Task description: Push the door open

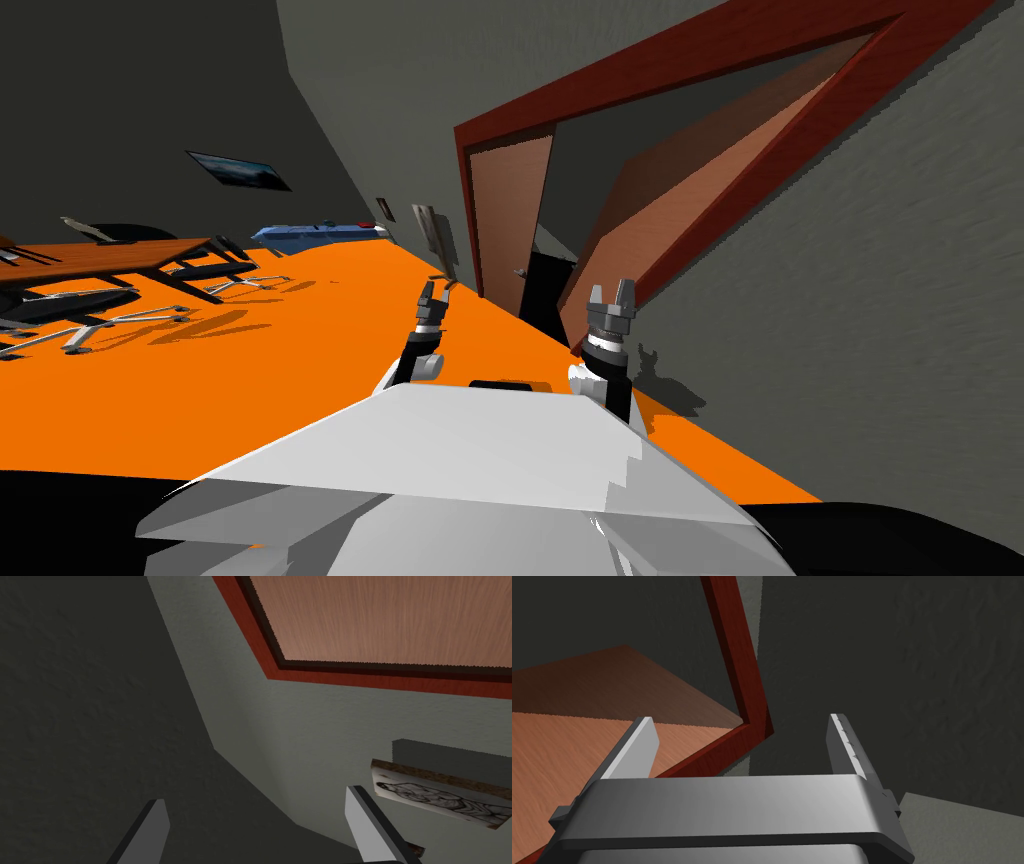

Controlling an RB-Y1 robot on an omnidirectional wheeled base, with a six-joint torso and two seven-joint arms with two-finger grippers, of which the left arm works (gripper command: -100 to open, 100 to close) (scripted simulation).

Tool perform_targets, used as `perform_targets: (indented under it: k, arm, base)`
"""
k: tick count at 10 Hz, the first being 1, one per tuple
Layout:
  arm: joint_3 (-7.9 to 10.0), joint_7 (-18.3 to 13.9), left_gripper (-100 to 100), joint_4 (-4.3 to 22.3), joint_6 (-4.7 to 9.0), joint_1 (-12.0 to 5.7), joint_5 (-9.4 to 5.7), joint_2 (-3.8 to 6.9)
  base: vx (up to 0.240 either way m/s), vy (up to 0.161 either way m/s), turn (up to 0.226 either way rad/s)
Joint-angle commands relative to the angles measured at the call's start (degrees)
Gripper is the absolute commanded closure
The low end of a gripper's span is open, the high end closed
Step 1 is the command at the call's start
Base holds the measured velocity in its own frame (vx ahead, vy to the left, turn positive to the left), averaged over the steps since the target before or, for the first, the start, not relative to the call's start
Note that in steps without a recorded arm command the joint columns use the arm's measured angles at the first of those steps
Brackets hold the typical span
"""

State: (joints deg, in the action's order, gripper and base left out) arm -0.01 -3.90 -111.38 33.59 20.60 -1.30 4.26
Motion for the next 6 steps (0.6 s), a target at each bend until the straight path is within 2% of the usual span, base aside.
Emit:
perform_targets:
  k: [1, 6]
  arm:
    - [-0.36, -0.1, -100, 1.8, 0.32, -0.67, 0.01, 0.2]
    - [-1.3, -0.3, -100, 8.7, 1.54, -3.57, 0.01, 0.78]
  base:
    - [0.107, 0.007, -0.048]
    - [0.098, -0.003, -0.06]
